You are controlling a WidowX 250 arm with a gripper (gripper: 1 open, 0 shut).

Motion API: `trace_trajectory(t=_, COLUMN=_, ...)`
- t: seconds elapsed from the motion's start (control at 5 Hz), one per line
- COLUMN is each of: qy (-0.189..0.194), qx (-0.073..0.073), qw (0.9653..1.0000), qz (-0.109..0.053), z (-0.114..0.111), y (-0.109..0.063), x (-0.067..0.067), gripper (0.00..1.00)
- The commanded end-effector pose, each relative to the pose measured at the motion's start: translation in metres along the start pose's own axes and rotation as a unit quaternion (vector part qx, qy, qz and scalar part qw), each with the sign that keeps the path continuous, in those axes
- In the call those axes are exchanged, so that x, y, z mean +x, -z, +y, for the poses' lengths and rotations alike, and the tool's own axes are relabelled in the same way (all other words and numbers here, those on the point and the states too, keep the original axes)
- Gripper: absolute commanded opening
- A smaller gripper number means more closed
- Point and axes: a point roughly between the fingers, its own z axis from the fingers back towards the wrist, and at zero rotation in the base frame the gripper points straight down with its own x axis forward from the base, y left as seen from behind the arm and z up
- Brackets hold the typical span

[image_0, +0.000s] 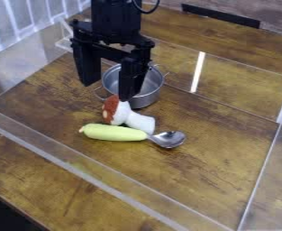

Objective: Move the green spoon to the left

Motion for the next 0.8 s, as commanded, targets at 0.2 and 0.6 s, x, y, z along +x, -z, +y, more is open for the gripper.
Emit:
trace_trajectory(t=0.2, qy=0.125, qx=0.006, qw=0.9921, qz=0.015, z=0.004, y=0.023, x=-0.005, gripper=1.00)
trace_trajectory(t=0.6, qy=0.245, qx=0.022, qw=0.9692, qz=-0.002, z=0.014, y=0.052, x=-0.002, gripper=1.00)
